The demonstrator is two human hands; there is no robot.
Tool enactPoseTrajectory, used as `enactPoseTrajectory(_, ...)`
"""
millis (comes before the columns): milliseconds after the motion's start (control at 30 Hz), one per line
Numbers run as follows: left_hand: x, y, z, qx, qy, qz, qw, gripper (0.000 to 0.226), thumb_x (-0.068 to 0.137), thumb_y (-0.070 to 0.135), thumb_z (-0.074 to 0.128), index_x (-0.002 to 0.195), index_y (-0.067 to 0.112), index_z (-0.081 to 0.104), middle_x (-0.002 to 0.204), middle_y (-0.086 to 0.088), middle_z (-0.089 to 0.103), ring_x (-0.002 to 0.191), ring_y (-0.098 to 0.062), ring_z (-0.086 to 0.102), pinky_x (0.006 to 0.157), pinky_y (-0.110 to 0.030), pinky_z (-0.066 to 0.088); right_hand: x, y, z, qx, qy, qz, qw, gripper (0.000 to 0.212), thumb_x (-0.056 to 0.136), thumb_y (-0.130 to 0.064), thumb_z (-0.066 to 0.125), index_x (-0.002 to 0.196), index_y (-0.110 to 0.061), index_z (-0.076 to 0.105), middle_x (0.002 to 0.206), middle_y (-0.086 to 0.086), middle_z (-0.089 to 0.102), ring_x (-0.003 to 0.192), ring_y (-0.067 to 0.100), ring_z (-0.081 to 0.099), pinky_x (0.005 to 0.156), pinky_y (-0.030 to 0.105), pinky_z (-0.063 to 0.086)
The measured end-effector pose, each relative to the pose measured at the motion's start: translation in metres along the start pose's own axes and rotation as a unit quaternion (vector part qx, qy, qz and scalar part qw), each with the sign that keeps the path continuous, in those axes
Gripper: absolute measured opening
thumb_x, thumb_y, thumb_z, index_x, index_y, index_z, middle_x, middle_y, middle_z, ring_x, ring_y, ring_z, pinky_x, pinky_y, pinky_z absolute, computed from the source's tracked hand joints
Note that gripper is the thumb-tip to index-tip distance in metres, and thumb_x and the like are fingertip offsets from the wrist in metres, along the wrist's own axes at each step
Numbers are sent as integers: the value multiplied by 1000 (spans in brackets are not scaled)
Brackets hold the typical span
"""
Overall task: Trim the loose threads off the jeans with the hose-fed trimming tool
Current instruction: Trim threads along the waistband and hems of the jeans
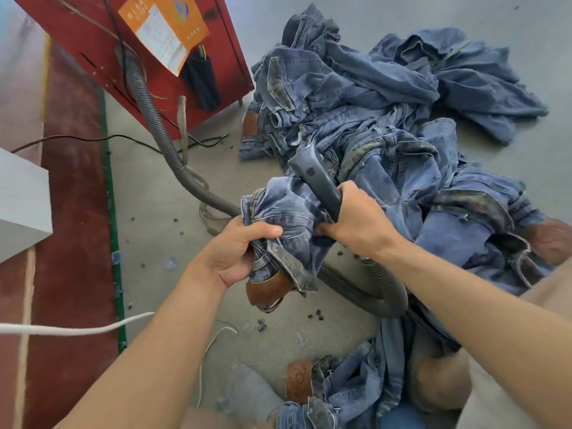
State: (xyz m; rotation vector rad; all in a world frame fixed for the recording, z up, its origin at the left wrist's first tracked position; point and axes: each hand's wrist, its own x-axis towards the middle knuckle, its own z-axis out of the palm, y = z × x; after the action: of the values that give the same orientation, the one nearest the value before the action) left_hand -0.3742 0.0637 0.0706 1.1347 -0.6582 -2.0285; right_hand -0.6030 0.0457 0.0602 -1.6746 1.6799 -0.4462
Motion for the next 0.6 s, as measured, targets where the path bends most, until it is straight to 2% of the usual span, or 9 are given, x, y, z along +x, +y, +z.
enactPoseTrajectory(100, -6, 2, -10, 3, 22, 10, 1000, 40, 78, -10, 65, 113, 5, 77, 121, -25, 71, 107, -39, 72, 84, -46, 61, 5, 5, 3, 24, 2, -1, 1000, 45, 84, -31, 83, 103, -16, 46, 88, 4, 65, 66, 23, 62, 53, 34, 45)
enactPoseTrajectory(200, -7, 9, -23, 43, 69, 5, 997, 44, 82, -8, 68, 125, -2, 68, 121, -26, 71, 105, -38, 73, 80, -43, 62, 9, 12, -15, 84, -2, -1, 997, 33, 83, -25, 80, 97, -16, 51, 80, -1, 66, 66, 13, 62, 60, 33, 50)
enactPoseTrajectory(267, -7, 13, -27, 104, 116, -7, 988, 41, 83, 1, 71, 124, 3, 68, 121, -24, 72, 104, -36, 74, 78, -41, 62, 10, 17, -27, 151, -27, 8, 988, 24, 84, -18, 78, 89, -15, 54, 72, -3, 60, 59, 7, 55, 61, 28, 46)
enactPoseTrajectory(300, -7, 13, -26, 117, 123, -13, 985, 36, 82, 5, 72, 118, 6, 71, 119, -22, 73, 103, -35, 74, 78, -40, 63, 9, 20, -32, 184, -43, 17, 982, 22, 85, -15, 75, 85, -15, 54, 69, -3, 57, 57, 9, 52, 61, 30, 46)
enactPoseTrajectory(400, -6, 7, -14, 66, 87, -23, 994, 22, 84, 9, 71, 104, 13, 81, 116, -19, 75, 104, -35, 74, 77, -40, 62, 7, 28, -41, 252, -112, 43, 960, 18, 88, -9, 71, 87, -14, 53, 66, 4, 56, 57, 18, 55, 55, 37, 51)
enactPoseTrajectory(500, -6, -4, 0, -18, 45, -55, 997, 32, 89, 23, 70, 116, 10, 78, 127, -21, 70, 114, -36, 70, 84, -43, 61, 8, 31, -44, 270, -146, 67, 949, 18, 88, -8, 72, 89, -12, 54, 65, 6, 55, 54, 20, 57, 52, 35, 53)
enactPoseTrajectory(600, -8, -11, 8, -41, 17, -59, 997, 38, 93, 38, 65, 119, 13, 77, 131, -17, 69, 119, -34, 68, 88, -43, 60, 12, 30, -44, 289, -157, 99, 939, 17, 87, -9, 74, 87, -11, 57, 63, 5, 56, 52, 19, 57, 52, 34, 52)
